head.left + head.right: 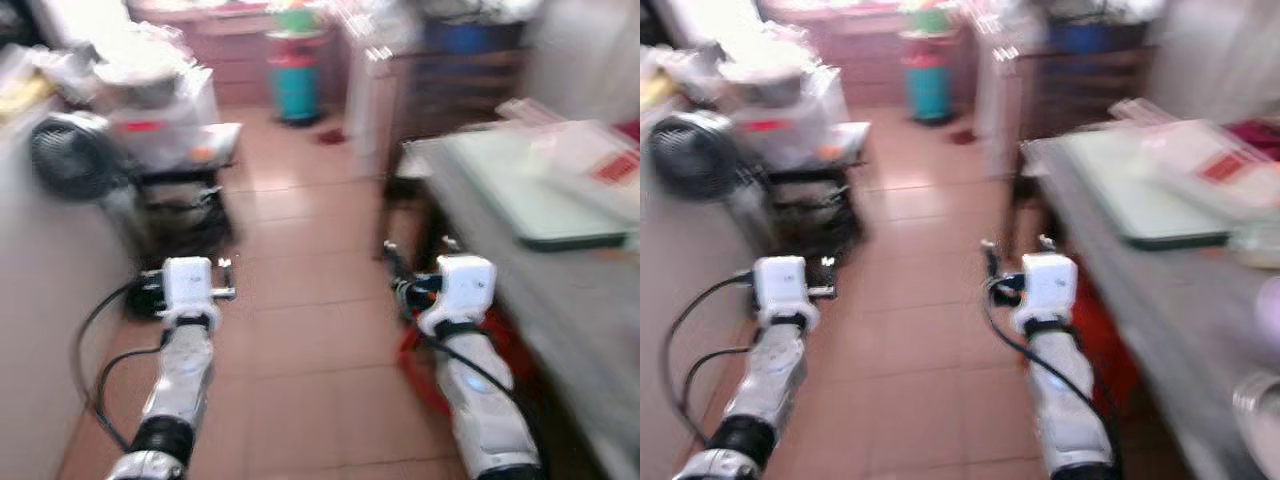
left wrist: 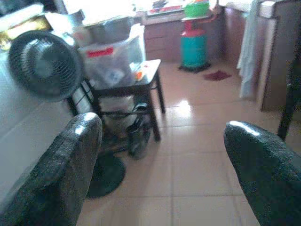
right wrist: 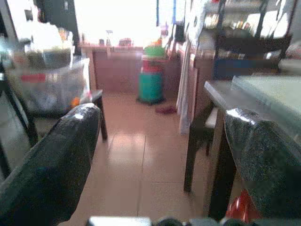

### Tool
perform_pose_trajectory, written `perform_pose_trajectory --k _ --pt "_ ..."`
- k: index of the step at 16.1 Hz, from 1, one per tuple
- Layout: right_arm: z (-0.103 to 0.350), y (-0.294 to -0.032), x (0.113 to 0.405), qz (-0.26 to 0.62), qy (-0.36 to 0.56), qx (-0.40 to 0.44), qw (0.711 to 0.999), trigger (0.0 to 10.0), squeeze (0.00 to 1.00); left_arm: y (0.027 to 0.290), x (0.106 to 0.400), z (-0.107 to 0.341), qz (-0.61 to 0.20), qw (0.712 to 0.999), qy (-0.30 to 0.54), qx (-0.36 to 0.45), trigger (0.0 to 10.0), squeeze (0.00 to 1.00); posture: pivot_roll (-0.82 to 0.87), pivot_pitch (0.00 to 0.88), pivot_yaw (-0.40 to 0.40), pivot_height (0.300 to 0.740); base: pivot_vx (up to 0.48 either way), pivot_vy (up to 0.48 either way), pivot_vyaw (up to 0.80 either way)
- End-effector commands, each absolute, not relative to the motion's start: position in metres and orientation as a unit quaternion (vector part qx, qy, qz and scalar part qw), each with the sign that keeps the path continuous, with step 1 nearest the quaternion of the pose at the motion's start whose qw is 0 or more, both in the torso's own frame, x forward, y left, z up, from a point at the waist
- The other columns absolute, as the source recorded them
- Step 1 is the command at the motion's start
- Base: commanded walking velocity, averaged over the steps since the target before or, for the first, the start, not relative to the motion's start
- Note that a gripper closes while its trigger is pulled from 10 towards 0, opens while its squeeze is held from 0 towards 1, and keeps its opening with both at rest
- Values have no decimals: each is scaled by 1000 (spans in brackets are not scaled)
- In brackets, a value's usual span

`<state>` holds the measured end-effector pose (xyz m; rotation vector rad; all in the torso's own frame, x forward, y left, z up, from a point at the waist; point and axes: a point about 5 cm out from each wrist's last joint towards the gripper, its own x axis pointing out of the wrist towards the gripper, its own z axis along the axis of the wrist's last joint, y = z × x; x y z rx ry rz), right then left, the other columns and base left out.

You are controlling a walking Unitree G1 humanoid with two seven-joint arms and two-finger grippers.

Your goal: Setting the table

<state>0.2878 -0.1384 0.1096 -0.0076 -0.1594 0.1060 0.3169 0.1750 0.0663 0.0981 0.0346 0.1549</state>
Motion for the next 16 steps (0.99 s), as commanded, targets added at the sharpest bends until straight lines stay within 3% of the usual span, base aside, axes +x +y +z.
perform_pose_trajectory --k 1,8,11,16 --pt "118 -135 289 55 -98 3 994 10000 0 178 319 70 75 995 12 59 10000 0 -27 0 26 740 0 345 763" --pt "118 -136 290 52 -98 3 994 10000 0 178 319 69 72 996 16 59 10000 0 -28 0 22 740 0 352 706" --pt "118 -140 291 37 -98 13 994 10000 0 173 319 66 59 996 25 55 10000 0 -28 0 19 740 0 332 0" --pt "115 -141 293 33 -87 17 995 10000 0 171 317 60 29 998 38 31 10000 0 -26 0 15 740 0 61 -85"
